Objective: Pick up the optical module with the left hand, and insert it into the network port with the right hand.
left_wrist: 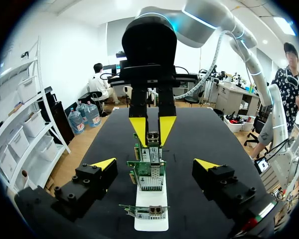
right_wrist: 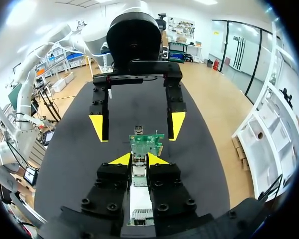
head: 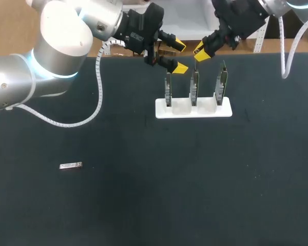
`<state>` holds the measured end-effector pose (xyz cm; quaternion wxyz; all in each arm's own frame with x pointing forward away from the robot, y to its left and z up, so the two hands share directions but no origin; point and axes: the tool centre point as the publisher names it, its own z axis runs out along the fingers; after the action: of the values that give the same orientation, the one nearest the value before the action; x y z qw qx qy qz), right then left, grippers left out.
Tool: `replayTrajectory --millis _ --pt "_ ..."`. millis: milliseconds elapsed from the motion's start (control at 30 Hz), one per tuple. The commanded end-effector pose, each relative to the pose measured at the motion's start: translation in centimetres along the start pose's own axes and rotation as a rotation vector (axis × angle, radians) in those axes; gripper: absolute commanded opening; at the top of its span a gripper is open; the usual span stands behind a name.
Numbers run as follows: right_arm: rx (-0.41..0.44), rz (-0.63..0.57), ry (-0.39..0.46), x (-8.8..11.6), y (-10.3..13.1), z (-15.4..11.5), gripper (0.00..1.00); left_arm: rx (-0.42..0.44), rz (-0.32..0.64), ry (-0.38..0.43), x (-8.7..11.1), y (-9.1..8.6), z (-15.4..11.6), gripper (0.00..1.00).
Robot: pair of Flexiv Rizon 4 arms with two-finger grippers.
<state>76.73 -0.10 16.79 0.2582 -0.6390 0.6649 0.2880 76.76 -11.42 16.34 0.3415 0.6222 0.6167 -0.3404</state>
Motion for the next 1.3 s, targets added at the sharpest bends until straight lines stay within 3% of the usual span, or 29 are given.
replayTrajectory --millis 33,1300 --pt "-0.005 -0.001 -0.005 0.11 -0.04 0.2 0.0 -0.003 0.002 -0.003 0.08 -0.08 -0.02 1.0" --pt "-0.021 -0.015 -0.03 0.07 -0.03 -0.04 0.0 -0.003 0.002 -0.003 0.08 -0.08 -0.02 1.0"
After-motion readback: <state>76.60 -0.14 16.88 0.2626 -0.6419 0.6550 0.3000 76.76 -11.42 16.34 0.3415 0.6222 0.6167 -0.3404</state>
